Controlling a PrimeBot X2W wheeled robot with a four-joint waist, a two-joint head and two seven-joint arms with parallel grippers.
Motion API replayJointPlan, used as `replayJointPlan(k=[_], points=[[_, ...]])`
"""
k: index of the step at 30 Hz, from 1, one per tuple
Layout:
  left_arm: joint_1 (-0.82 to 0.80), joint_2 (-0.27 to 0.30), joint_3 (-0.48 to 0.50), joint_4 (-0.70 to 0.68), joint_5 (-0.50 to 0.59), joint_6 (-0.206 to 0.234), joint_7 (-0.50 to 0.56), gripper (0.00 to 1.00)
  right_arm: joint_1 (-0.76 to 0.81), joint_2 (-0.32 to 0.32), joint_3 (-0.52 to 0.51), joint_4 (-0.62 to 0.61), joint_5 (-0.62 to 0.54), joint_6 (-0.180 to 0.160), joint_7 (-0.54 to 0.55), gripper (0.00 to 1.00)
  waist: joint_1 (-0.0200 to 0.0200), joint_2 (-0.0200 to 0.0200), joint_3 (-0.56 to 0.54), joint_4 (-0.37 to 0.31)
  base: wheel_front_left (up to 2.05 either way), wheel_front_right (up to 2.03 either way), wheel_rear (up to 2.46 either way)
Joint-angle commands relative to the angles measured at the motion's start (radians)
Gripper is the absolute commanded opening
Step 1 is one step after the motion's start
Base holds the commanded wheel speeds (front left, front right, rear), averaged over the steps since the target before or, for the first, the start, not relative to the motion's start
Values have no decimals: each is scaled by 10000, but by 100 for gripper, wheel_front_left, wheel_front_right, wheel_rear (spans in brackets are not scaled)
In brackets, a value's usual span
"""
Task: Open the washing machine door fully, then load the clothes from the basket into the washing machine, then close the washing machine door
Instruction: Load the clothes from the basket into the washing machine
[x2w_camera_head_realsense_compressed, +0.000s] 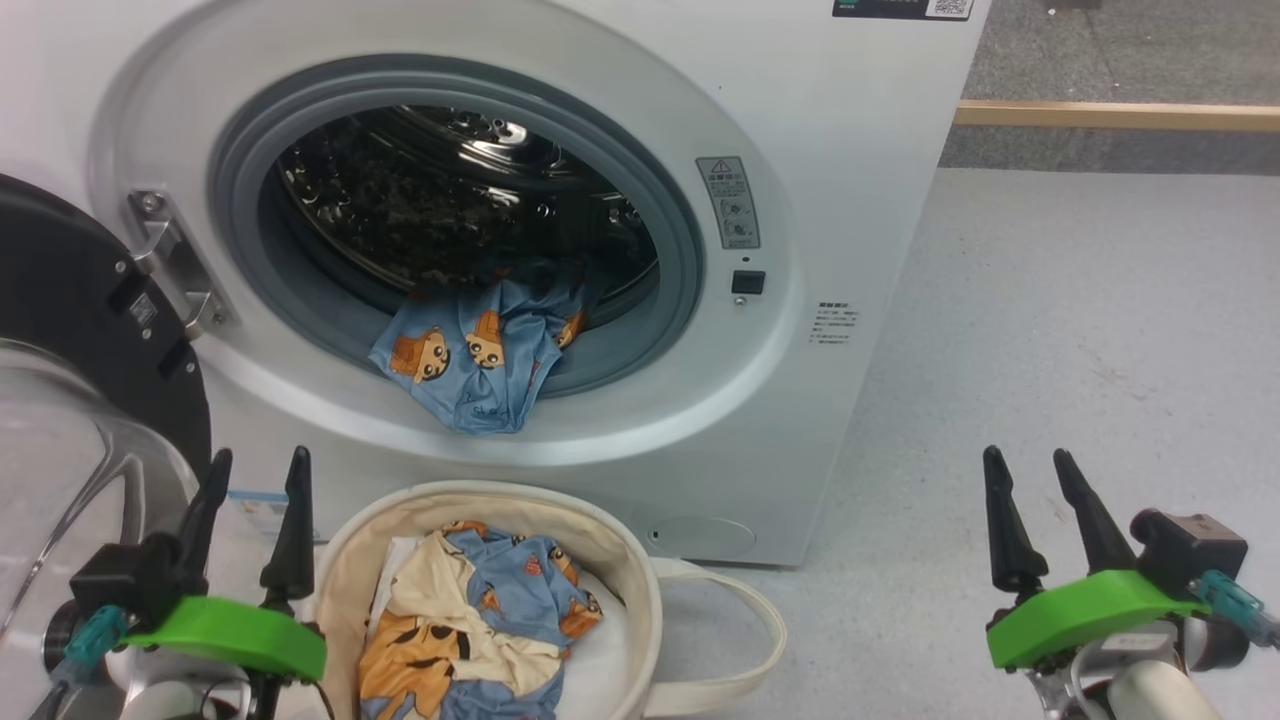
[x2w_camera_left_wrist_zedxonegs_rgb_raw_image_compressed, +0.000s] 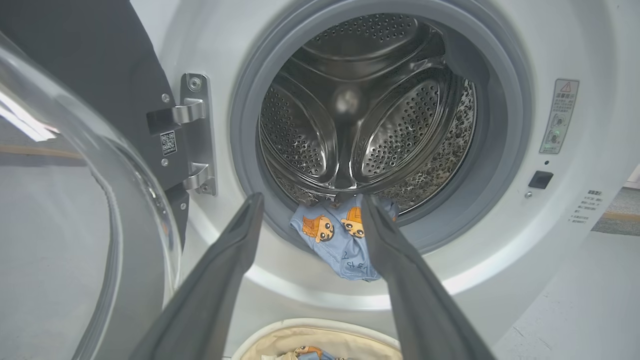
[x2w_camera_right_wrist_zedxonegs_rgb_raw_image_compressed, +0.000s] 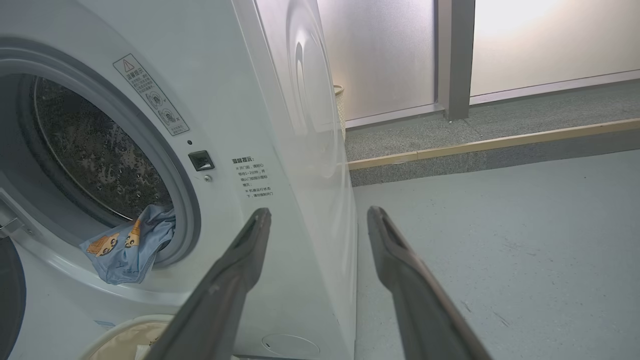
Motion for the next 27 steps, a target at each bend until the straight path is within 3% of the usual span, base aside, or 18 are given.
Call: replayJointPlan(k=[1, 14, 27], points=[[-245, 208, 305, -229, 35, -57, -118, 100, -201, -164, 214, -304, 36, 73, -124, 100, 0, -1, 34, -26, 0, 0, 0], [-1025, 357, -255, 1320, -336, -57, -118, 100, -449, -68, 395, -505, 42, 73, -124, 100, 0, -1, 777, -540, 0, 0, 0], [-3261, 543, -1319, 3526, -2395, -57, -118, 100, -1081, -39, 366, -1182, -115, 73, -124, 100, 0, -1, 2406, -1335, 0, 0, 0]])
